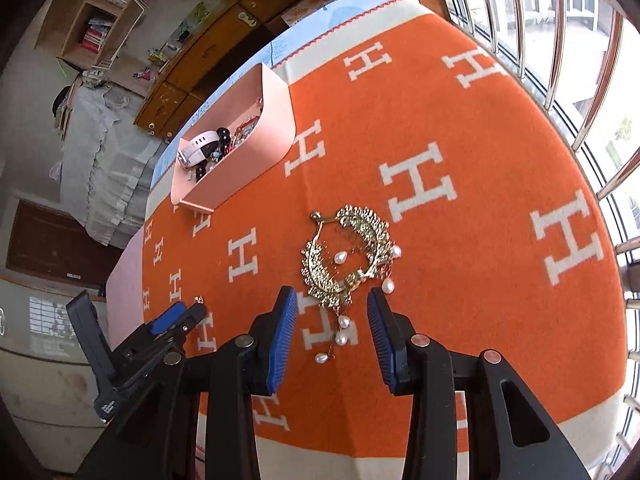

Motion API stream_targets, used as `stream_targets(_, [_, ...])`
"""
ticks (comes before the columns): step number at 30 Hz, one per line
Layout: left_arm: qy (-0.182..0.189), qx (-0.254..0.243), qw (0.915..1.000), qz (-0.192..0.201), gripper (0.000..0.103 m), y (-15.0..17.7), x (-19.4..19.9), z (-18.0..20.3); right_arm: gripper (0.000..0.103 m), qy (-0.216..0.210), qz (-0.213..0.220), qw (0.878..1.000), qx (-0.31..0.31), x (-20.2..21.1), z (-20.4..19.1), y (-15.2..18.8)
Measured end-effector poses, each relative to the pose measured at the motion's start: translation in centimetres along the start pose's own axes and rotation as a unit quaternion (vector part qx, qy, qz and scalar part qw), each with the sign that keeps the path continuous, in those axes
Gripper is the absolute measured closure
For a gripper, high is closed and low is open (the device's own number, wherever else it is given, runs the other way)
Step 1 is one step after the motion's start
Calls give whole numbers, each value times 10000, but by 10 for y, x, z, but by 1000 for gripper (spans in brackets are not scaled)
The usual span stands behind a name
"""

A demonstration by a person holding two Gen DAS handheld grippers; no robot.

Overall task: Organize jewelry
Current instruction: 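Pull both open tools back toward the gold coin and pearl hair comb, then grasp the gold coin pendant with the left tool while the right tool grasps the pearl hair comb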

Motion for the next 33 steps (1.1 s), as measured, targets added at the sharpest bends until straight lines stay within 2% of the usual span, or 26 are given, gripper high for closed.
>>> stream_targets(6, [-53,-122,9999,53,53,0,0,6,66,250,-98,9993,-262,-23,2,-1])
stream_targets(9, [-96,-199,9997,109,56,0,1,9,67,341,61,9990,-289,-29,0,-7])
stream_targets(18, [-49,-405,9987,292,72,1,4,18,87,940,594,9918,624,-38,-22,-7])
stream_targets(20, [-39,-426,9985,330,77,0,4,18,92,904,606,9913,736,-38,-23,-5])
stream_targets(23, [-22,-476,9981,399,87,0,4,19,93,769,574,9924,773,-37,-22,-4])
stream_targets(33, [70,-434,9975,554,88,-2,13,20,93,136,700,9940,825,-5,-31,-3])
Point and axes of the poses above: each gripper's, at about its wrist camera, not at the fingertips, and x roughly against the way its jaws point, z to its right, y to its underside, the point moved 4 cm from there along -x, roughly the way its jaws point, and after that the axes turned 14 degrees about -x, right-handed, at the moved point
